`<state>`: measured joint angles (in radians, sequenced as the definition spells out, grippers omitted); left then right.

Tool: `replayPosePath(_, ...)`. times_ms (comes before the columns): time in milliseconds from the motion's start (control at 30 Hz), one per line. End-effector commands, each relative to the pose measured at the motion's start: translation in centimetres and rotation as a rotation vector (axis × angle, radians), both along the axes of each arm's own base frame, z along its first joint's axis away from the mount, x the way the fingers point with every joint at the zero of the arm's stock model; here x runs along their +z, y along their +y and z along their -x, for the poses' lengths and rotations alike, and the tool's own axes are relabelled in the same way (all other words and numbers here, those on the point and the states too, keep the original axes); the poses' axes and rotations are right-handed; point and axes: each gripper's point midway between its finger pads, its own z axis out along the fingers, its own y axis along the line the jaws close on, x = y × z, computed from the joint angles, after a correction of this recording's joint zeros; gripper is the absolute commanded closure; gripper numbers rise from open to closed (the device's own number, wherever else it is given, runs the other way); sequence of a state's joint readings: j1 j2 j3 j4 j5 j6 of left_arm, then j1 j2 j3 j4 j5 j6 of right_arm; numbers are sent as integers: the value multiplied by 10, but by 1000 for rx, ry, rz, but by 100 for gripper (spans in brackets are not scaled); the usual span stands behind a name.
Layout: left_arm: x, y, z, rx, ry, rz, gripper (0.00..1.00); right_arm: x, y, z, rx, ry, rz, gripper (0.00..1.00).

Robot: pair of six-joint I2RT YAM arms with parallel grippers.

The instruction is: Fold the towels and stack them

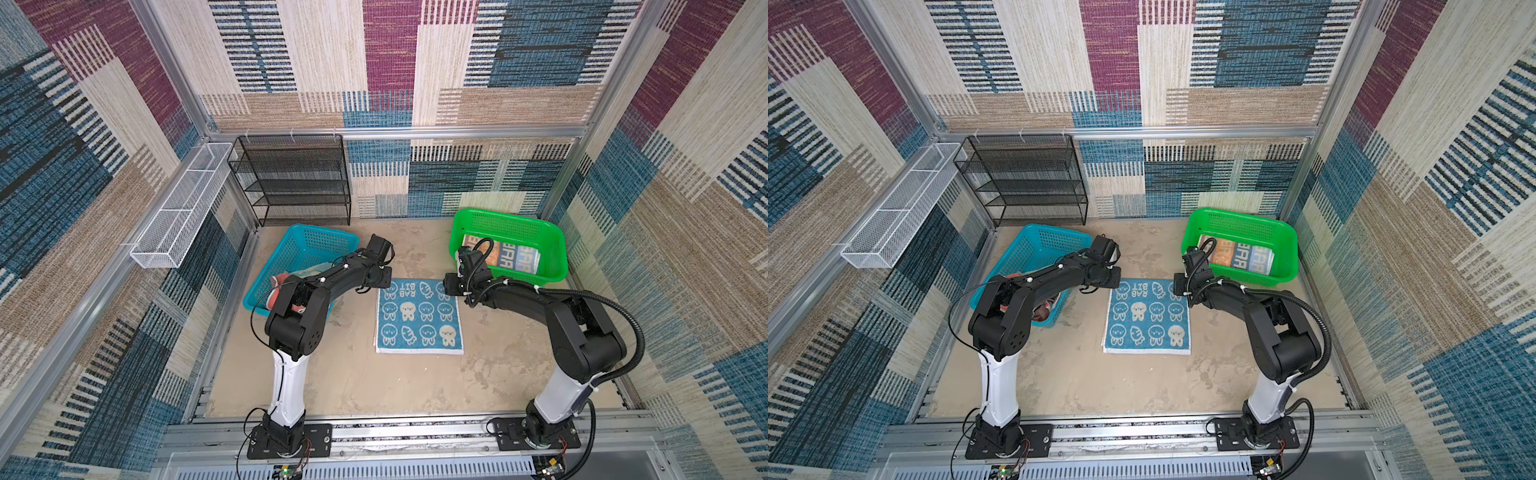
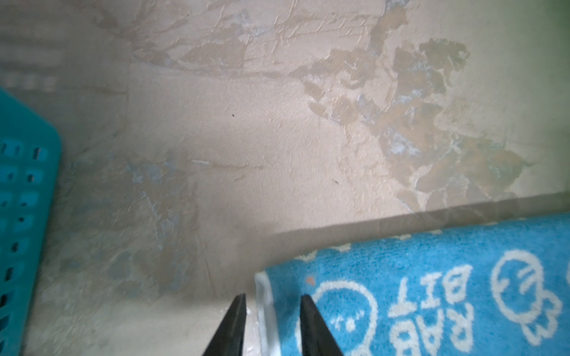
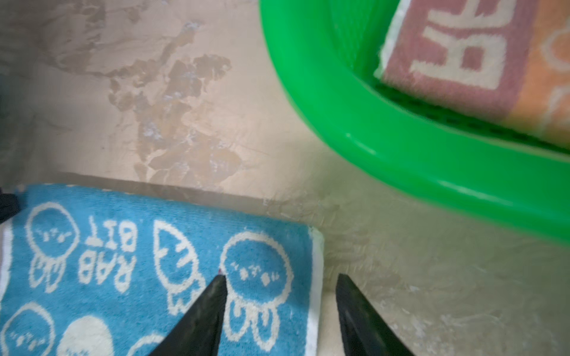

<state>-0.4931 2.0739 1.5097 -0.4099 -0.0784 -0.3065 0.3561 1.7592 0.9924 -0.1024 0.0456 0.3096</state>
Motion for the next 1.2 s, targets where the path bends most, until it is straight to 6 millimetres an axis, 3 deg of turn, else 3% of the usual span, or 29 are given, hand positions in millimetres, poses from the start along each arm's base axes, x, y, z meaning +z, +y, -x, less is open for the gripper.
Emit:
replayPosePath(0,0,1,0,7,7,-3,66,-1,-3,-9,-38,-15,-13,41)
replayPosePath(233,0,1,0,9,-2,6,66,-4,-7,-20,-64,-31,-45,41)
replayPosePath(433,-2,3,0,25,7,-4,68,-8,-11,-26,-77,-31,-78,48)
replayPosePath(933,-10,-1,-7,36,44,-4,70,-21,-5,-32,-51,-5,-104,56)
replayPosePath(1000,-12,-3,-7,34,52,6,72,-21,-4,-32,-45,-3,-105,58)
replayPosePath(1167,-14,-7,-5,26,64,26,82,-21,1,-32,-20,6,-119,76)
